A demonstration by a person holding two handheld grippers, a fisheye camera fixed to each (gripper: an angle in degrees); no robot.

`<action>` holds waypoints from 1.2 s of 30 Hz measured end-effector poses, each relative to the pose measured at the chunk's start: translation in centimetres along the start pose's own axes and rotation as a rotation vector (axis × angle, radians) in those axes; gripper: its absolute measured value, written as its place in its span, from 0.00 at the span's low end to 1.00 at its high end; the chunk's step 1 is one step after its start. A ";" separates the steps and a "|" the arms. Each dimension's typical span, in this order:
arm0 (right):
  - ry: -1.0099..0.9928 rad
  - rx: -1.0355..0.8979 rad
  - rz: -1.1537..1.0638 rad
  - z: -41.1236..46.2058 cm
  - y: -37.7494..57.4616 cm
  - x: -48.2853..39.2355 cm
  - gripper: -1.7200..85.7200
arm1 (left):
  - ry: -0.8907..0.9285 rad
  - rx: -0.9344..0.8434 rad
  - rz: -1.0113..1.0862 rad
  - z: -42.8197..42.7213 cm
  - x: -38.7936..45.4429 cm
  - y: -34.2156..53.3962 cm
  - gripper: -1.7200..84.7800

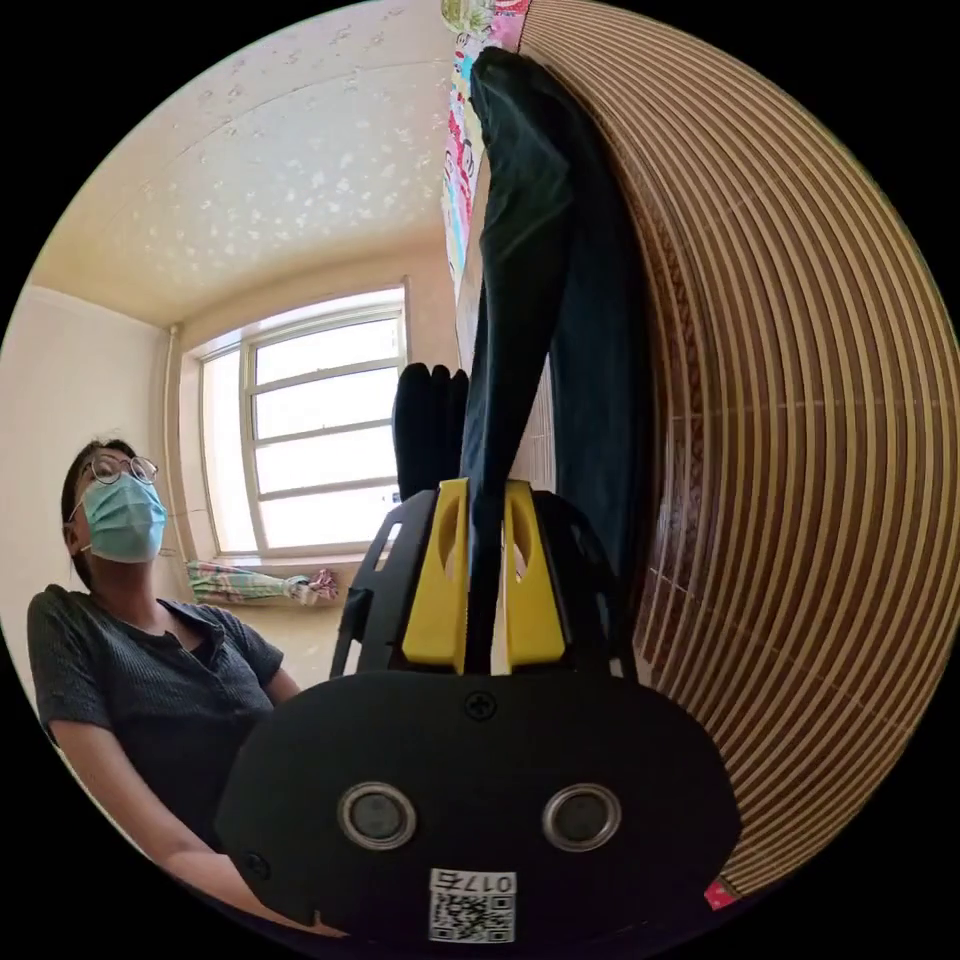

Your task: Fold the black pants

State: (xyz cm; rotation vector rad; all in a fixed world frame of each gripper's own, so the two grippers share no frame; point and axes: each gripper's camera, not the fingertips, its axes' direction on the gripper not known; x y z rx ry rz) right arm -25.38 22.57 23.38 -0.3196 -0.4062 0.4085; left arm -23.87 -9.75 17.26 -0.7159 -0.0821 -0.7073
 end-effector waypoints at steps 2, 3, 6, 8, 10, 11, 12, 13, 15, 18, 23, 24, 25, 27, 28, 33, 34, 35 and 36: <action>0.267 -0.048 0.021 1.0 0.6 0.1 0.07 | -0.189 -0.054 -0.084 0.4 -2.1 0.5 0.01; 0.327 -0.060 0.003 1.5 0.8 -0.1 0.07 | -0.187 -0.059 -0.078 0.3 -2.2 0.6 0.01; 0.309 -0.102 -0.005 2.2 0.4 -0.5 0.08 | -0.233 -0.090 -0.048 0.4 -1.4 0.9 0.01; 0.313 -0.098 -0.005 2.1 -0.2 -0.5 0.09 | -0.259 -0.128 0.000 0.6 -0.1 0.9 0.01; 0.275 -0.040 0.007 1.2 -1.4 0.0 0.11 | -0.285 -0.170 0.026 1.0 0.8 0.8 0.01; 0.226 0.012 0.025 0.3 -2.6 0.6 0.12 | -0.307 -0.192 0.038 1.3 1.3 0.7 0.01; 0.178 0.070 0.036 -0.8 -4.3 1.2 0.12 | -0.318 -0.204 0.043 1.5 1.5 0.7 0.01; 0.159 0.101 0.036 -1.3 -5.2 1.4 0.12 | -0.333 -0.224 0.050 1.8 1.9 0.6 0.01; 0.110 0.190 0.021 -3.1 -9.9 2.2 0.13 | -0.343 -0.238 0.049 2.2 2.3 0.7 0.01; 0.120 0.261 -0.015 -4.8 -17.2 2.5 0.12 | -0.337 -0.234 0.038 2.5 2.7 1.4 0.01; 0.115 0.329 -0.014 -6.7 -27.7 2.2 0.11 | -0.333 -0.232 0.045 3.2 3.8 2.5 0.01; 0.113 0.340 0.001 -7.0 -29.7 2.1 0.12 | -0.334 -0.234 0.046 3.3 3.9 2.6 0.01; 0.114 0.338 0.012 -7.0 -30.6 2.1 0.12 | -0.335 -0.237 0.046 3.4 4.2 2.8 0.01; 0.109 0.322 0.041 -6.6 -33.6 2.1 0.12 | -0.328 -0.231 0.040 3.6 4.6 3.2 0.01; 0.106 0.316 0.050 -6.5 -34.1 2.1 0.12 | -0.325 -0.228 0.035 3.8 4.9 3.6 0.01; 0.219 0.332 -0.029 -5.8 -34.4 0.7 0.07 | -0.309 -0.209 0.050 4.4 6.2 5.3 0.01; 0.238 0.337 -0.048 -5.9 -34.0 0.6 0.07 | -0.268 -0.207 0.062 4.5 6.3 5.9 0.01; 0.298 0.347 -0.053 -6.2 -33.2 0.7 0.06 | -0.202 -0.205 0.062 4.5 6.0 6.6 0.01; 0.360 0.341 -0.053 -6.3 -32.3 0.9 0.06 | -0.172 -0.204 0.054 4.5 5.8 7.0 0.02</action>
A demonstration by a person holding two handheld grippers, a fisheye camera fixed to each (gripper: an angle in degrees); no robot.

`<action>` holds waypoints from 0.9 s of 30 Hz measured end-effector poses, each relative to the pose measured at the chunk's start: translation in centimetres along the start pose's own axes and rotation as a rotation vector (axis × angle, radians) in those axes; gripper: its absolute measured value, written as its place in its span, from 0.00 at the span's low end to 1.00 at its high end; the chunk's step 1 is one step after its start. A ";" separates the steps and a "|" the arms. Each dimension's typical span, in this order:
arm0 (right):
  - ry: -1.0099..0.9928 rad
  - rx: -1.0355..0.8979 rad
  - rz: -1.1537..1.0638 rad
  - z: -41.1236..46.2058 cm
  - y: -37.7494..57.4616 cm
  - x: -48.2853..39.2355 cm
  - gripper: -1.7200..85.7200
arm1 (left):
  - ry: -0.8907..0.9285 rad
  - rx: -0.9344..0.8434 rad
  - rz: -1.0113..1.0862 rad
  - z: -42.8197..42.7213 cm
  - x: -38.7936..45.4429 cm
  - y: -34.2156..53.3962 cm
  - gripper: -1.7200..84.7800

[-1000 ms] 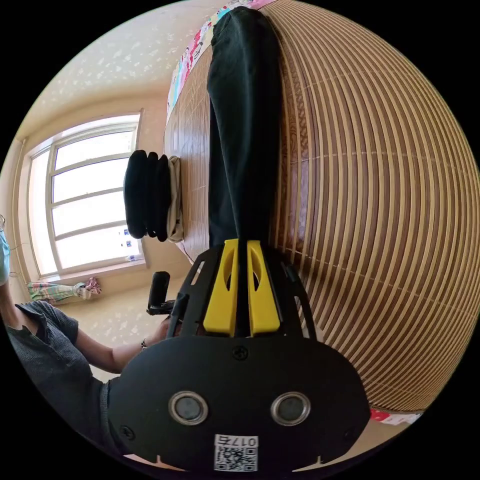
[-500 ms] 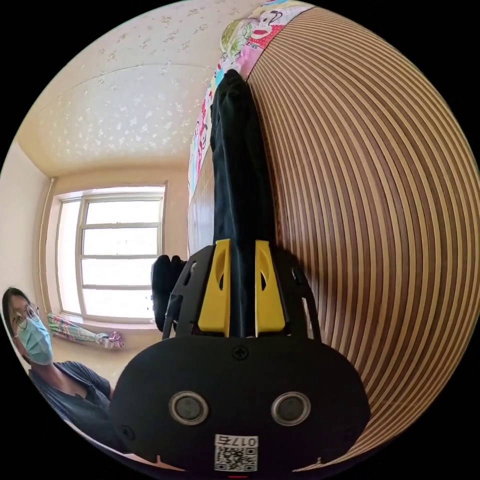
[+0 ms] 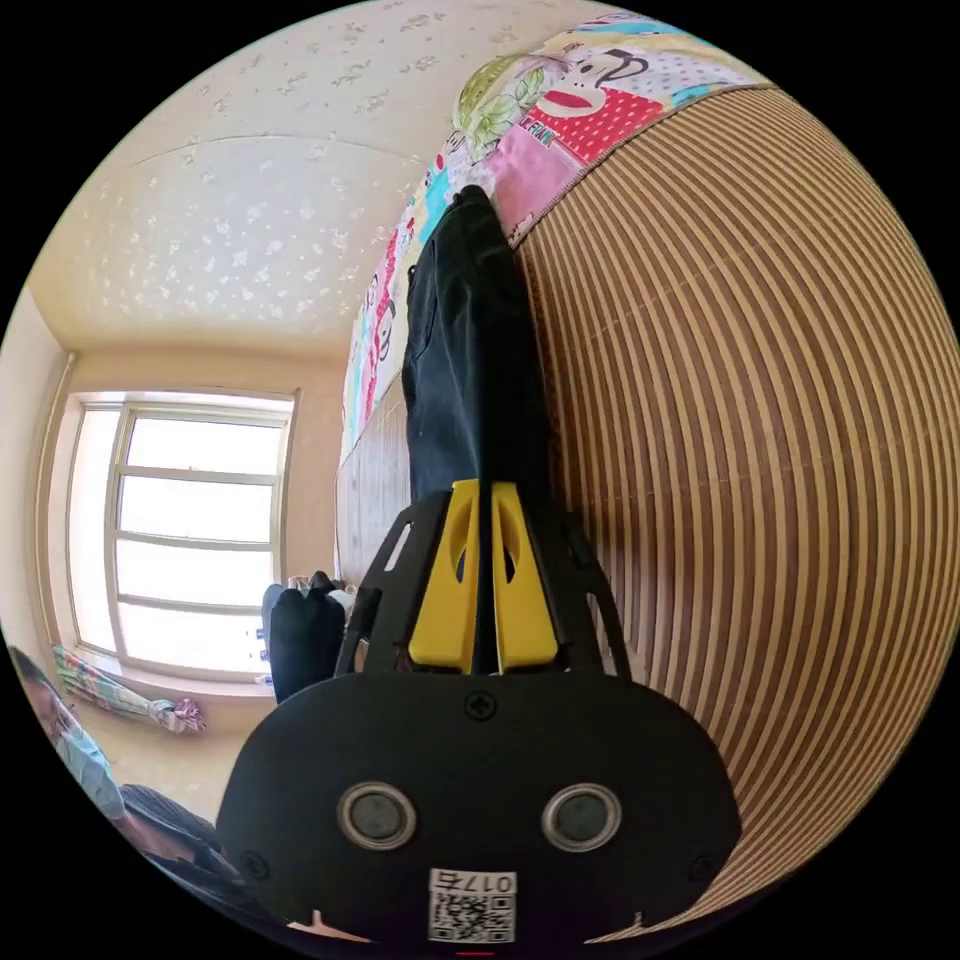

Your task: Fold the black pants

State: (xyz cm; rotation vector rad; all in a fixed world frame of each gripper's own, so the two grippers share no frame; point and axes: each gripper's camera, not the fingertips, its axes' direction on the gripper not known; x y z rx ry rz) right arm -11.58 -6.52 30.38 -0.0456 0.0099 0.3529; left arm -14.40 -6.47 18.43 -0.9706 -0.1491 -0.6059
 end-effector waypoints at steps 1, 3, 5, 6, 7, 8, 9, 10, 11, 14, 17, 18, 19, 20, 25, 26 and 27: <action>0.017 -0.008 -0.005 -0.1 0.5 0.1 0.06 | 0.032 0.003 -0.027 0.2 -0.4 0.8 0.02; 0.017 -0.063 -0.039 -0.4 3.1 0.2 0.06 | -0.036 -0.008 -0.105 0.3 -0.8 1.9 0.04; 0.037 -0.145 -0.106 -0.5 6.1 0.0 0.08 | -0.319 -0.089 -0.219 0.4 -0.6 3.4 0.10; 0.056 -0.185 -0.151 -0.8 8.6 -0.1 0.09 | -0.371 -0.101 -0.217 0.3 -0.2 3.7 0.10; 0.064 -0.196 -0.170 -1.1 10.0 -0.1 0.09 | -0.423 -0.083 -0.193 -0.3 0.8 4.5 0.10; 0.087 -0.203 -0.174 -2.0 12.6 0.2 0.10 | -0.412 -0.022 -0.167 -1.5 1.8 5.3 0.10; 0.092 -0.201 -0.153 -3.1 15.0 0.7 0.11 | -0.389 0.019 -0.156 -2.3 2.3 5.6 0.10; 0.086 -0.194 -0.136 -3.6 16.1 1.1 0.12 | -0.328 0.110 -0.124 -4.1 3.2 5.9 0.10; 0.052 -0.176 -0.095 -4.6 18.2 2.0 0.12 | -0.266 0.192 -0.086 -5.8 3.9 5.5 0.10; -0.083 -0.142 0.006 -5.4 21.3 4.6 0.14 | -0.103 0.284 0.032 -9.0 5.0 1.0 0.12; -0.190 -0.104 0.074 -4.7 21.3 6.2 0.15 | -0.023 0.322 0.123 -11.2 6.4 -6.6 0.17; -0.229 -0.111 0.074 -3.9 20.7 6.2 0.16 | -0.015 0.318 0.145 -11.5 6.8 -8.4 0.18; -0.246 -0.121 0.077 -3.5 20.3 6.1 0.16 | -0.007 0.310 0.182 -12.0 7.7 -11.9 0.21; -0.277 -0.149 0.085 -2.5 19.5 5.8 0.17 | 0.000 0.310 0.213 -12.6 8.7 -15.1 0.22; -0.214 -0.279 0.090 1.4 17.7 4.6 0.15 | -0.022 0.203 0.213 -13.0 12.4 -24.3 0.18; -0.196 -0.284 0.087 1.9 17.8 4.6 0.14 | -0.033 0.100 0.188 -11.8 12.9 -25.6 0.16; -0.181 -0.283 0.092 2.2 18.1 4.8 0.12 | -0.035 0.060 0.170 -11.2 13.0 -25.9 0.14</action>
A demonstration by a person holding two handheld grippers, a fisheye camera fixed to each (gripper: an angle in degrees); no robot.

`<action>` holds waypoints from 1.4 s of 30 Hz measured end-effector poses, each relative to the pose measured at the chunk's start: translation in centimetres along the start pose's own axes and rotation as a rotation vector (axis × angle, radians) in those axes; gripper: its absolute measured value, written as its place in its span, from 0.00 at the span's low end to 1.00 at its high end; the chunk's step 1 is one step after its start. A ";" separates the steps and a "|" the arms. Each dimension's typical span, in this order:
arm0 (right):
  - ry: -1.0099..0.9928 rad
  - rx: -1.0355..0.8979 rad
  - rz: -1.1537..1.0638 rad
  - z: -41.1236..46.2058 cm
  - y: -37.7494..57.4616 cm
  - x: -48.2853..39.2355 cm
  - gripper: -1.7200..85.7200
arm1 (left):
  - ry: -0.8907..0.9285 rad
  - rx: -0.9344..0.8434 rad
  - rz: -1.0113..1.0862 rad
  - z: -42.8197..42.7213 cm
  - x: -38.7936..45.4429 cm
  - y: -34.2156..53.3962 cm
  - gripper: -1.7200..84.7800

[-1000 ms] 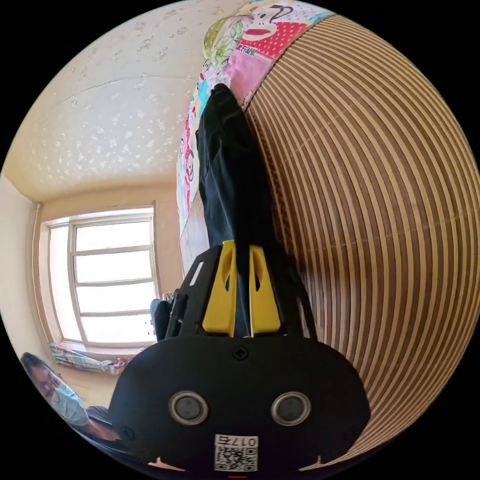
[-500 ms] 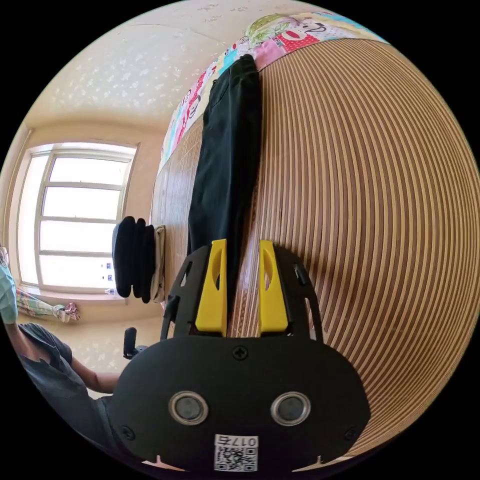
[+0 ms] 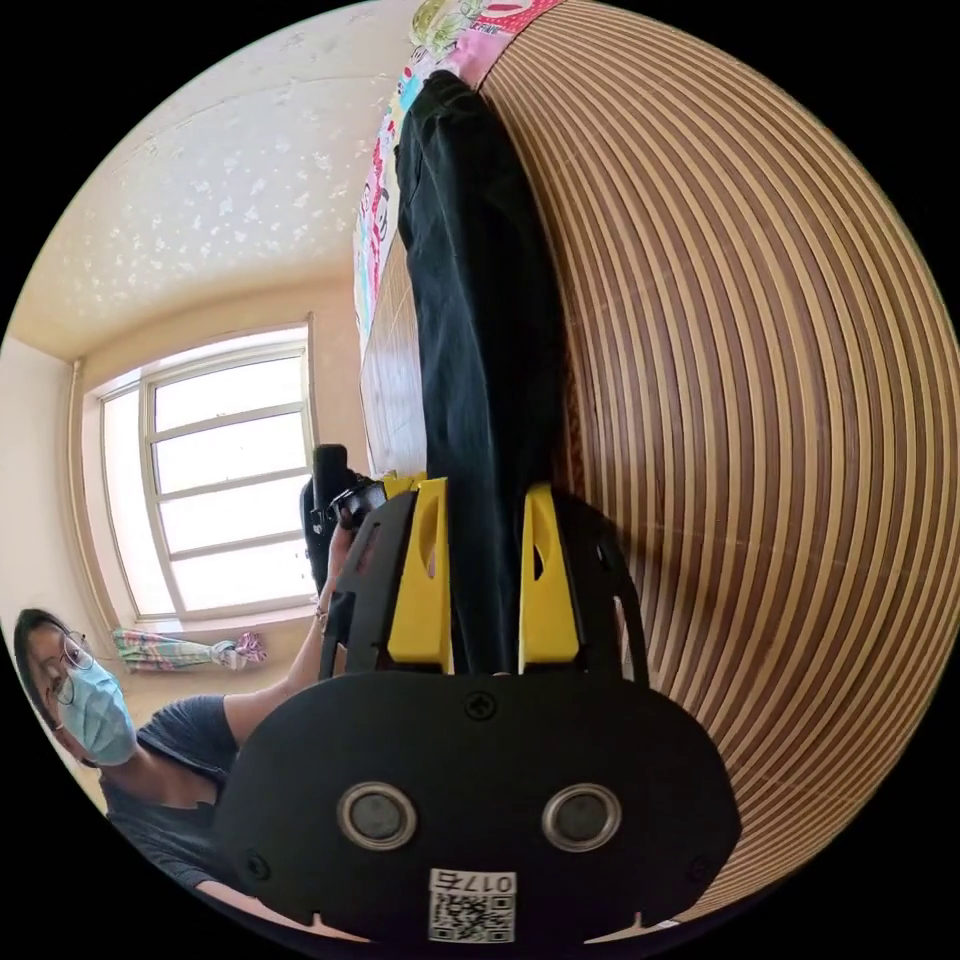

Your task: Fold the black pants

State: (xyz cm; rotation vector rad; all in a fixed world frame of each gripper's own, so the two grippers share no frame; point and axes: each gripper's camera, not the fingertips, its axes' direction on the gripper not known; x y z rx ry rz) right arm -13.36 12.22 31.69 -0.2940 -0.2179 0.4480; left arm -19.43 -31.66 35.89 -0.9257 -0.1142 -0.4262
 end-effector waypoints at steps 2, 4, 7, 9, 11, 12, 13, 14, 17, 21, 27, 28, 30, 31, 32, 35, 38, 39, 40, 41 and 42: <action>0.004 0.019 -0.008 -0.1 1.2 0.0 0.08 | -0.010 -0.042 0.008 0.9 0.7 0.9 0.09; -0.069 0.039 -0.087 -0.7 3.2 -1.0 0.06 | -0.013 0.029 0.073 -0.1 2.0 3.6 0.06; -0.223 0.084 -0.210 -3.5 7.9 -4.0 0.05 | 0.248 0.176 0.260 -3.3 5.9 10.0 0.03; -0.355 0.084 -0.304 -6.1 12.8 -7.8 0.05 | 0.384 0.228 0.353 -5.2 8.9 14.7 0.03; -0.384 0.054 -0.375 -7.4 16.7 -11.5 0.05 | 0.451 0.262 0.453 -7.4 14.3 21.0 0.02; -0.392 0.040 -0.433 -8.3 19.4 -14.2 0.04 | 0.457 0.271 0.480 -8.0 15.8 22.6 0.02; -0.399 0.036 -0.458 -8.8 20.8 -15.5 0.04 | 0.466 0.288 0.529 -9.3 19.0 25.7 0.02; -0.419 0.027 -0.497 -9.8 23.3 -18.0 0.04 | 0.465 0.297 0.570 -10.6 22.2 28.6 0.02; -0.453 0.017 -0.592 -11.9 29.1 -24.0 0.04 | 0.409 0.333 0.676 -13.8 30.5 35.3 0.02; -0.429 0.061 -0.737 -14.6 35.2 -31.6 0.04 | 0.343 0.363 0.803 -17.0 39.5 41.1 0.03; -0.148 0.132 -0.700 -13.9 35.8 -34.5 0.04 | 0.185 0.335 0.729 -18.0 45.7 40.4 0.04; -0.110 0.131 -0.686 -13.5 35.2 -34.2 0.04 | 0.150 0.319 0.686 -17.2 45.3 39.0 0.04; -0.001 0.122 -0.627 -11.3 32.1 -32.1 0.04 | 0.137 0.299 0.618 -15.8 43.8 36.2 0.04; 0.009 0.117 -0.615 -10.7 31.3 -31.5 0.04 | 0.141 0.288 0.556 -14.8 42.5 34.2 0.04; 0.038 0.109 -0.601 -9.4 29.5 -30.3 0.04 | 0.135 0.282 0.508 -14.0 41.3 32.3 0.04; 0.121 0.079 -0.541 -6.3 25.6 -27.6 0.04 | 0.057 0.269 0.449 -12.1 38.9 28.3 0.05; 0.236 0.049 -0.505 -2.2 24.4 -24.8 0.04 | -0.049 0.248 0.413 -9.1 36.3 26.4 0.06; 0.265 0.028 -0.470 -0.4 24.7 -22.8 0.04 | -0.068 0.236 0.397 -8.2 35.5 26.3 0.06; 0.279 0.015 -0.442 0.6 25.0 -21.5 0.05 | -0.096 0.193 0.350 -6.1 33.6 26.3 0.07; 0.323 -0.016 -0.384 2.7 26.1 -18.7 0.05 | -0.119 0.140 0.303 -3.6 31.6 26.9 0.07; 0.373 -0.040 -0.322 4.7 27.6 -15.5 0.05 | -0.132 0.113 0.283 -2.2 30.5 27.4 0.07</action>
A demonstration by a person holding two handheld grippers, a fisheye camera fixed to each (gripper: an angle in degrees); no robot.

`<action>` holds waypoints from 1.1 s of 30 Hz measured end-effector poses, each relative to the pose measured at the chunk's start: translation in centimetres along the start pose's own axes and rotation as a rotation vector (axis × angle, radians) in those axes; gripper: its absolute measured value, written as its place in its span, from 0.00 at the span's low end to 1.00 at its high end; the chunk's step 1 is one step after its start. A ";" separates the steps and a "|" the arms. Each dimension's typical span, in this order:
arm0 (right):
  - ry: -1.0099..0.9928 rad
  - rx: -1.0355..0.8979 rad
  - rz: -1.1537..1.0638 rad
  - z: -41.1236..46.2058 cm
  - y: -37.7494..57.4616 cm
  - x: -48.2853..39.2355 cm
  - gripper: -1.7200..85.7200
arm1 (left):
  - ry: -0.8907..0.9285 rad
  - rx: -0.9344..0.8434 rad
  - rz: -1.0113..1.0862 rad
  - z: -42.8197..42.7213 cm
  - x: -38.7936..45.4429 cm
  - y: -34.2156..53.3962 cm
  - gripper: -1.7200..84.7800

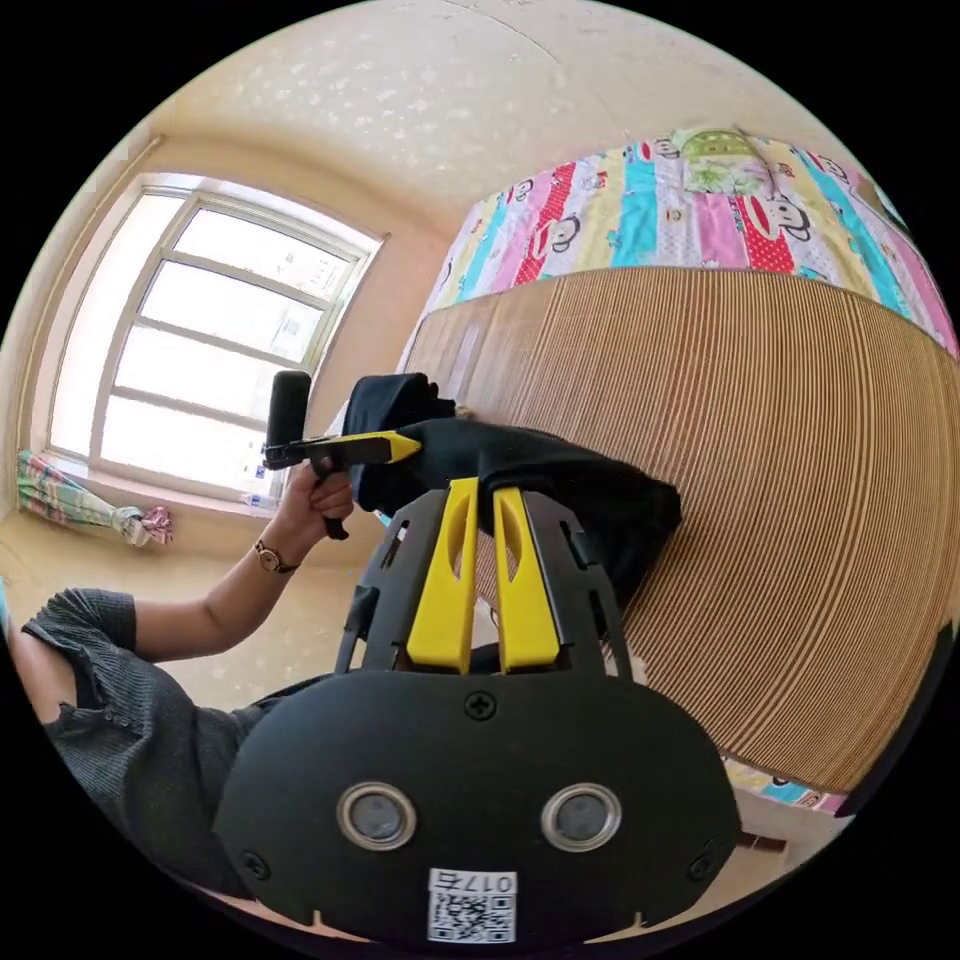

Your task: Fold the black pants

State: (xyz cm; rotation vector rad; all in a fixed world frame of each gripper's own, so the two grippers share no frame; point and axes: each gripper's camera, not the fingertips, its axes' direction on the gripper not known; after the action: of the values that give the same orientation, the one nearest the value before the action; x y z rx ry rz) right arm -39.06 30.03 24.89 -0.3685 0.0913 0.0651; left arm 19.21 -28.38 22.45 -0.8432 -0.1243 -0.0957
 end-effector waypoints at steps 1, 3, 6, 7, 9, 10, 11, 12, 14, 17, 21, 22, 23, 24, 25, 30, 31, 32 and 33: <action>0.016 -0.023 0.037 1.5 1.3 0.9 0.05 | -0.032 -0.065 -0.043 3.0 -1.4 2.2 0.07; 0.074 -0.173 0.193 7.6 7.0 4.8 0.06 | -0.116 -0.188 -0.147 7.4 -3.7 6.0 0.09; 0.058 -0.355 0.312 13.0 13.6 8.7 0.09 | -0.128 -0.322 -0.280 12.4 -6.9 11.9 0.12; 0.055 -0.372 0.329 13.5 14.5 9.3 0.10 | -0.108 -0.324 -0.328 13.2 -8.0 13.2 0.14; 0.039 -0.358 0.380 13.8 15.6 12.1 0.13 | -0.073 -0.273 -0.381 13.3 -9.5 13.6 0.17; 0.030 -0.334 0.385 13.6 15.3 12.7 0.14 | -0.050 -0.219 -0.396 13.0 -10.4 12.8 0.18; 0.006 -0.275 0.379 13.0 14.3 14.0 0.16 | -0.035 -0.160 -0.390 12.5 -11.3 11.3 0.19; -0.018 -0.211 0.361 12.5 12.7 15.3 0.17 | -0.033 -0.129 -0.382 12.3 -11.7 10.4 0.19; -0.063 -0.104 0.326 11.7 9.8 17.2 0.19 | -0.043 -0.038 -0.345 12.1 -13.6 6.3 0.21; -0.185 0.022 0.266 11.5 5.0 19.7 0.23 | -0.029 -0.011 -0.331 13.6 -16.2 1.5 0.22; -0.111 0.008 0.290 13.1 1.4 21.9 0.19 | -0.051 -0.082 -0.348 16.5 -18.2 -1.7 0.22; -0.108 0.017 0.291 13.0 1.4 22.1 0.17 | -0.110 -0.088 -0.345 16.7 -18.1 -1.8 0.20; -0.151 0.043 0.270 12.9 1.7 22.4 0.14 | -0.143 -0.093 -0.316 16.9 -17.8 -1.8 0.19; -0.166 0.071 0.289 12.7 2.5 23.1 0.13 | -0.151 -0.087 -0.298 16.8 -17.6 -1.6 0.18; -0.153 0.082 0.311 12.7 3.1 23.6 0.13 | -0.134 -0.105 -0.278 17.2 -17.5 -1.1 0.17; -0.139 0.154 0.512 11.8 8.9 28.1 0.20 | -0.021 -0.086 -0.302 18.3 -18.1 2.0 0.16; -0.154 0.151 0.506 11.7 9.0 28.3 0.20 | -0.010 -0.069 -0.310 18.5 -18.3 2.5 0.16; -0.172 0.125 0.483 11.8 9.1 28.6 0.20 | 0.005 -0.062 -0.324 19.0 -18.6 2.8 0.16; -0.216 0.067 0.449 12.4 8.9 29.0 0.19 | 0.007 -0.058 -0.338 19.2 -18.8 2.9 0.16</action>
State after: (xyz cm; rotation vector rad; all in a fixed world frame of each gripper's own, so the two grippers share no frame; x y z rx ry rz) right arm -9.98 44.11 30.30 -0.2670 -0.0392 0.5435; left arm -0.34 -11.46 30.18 -0.8742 -0.2583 -0.4209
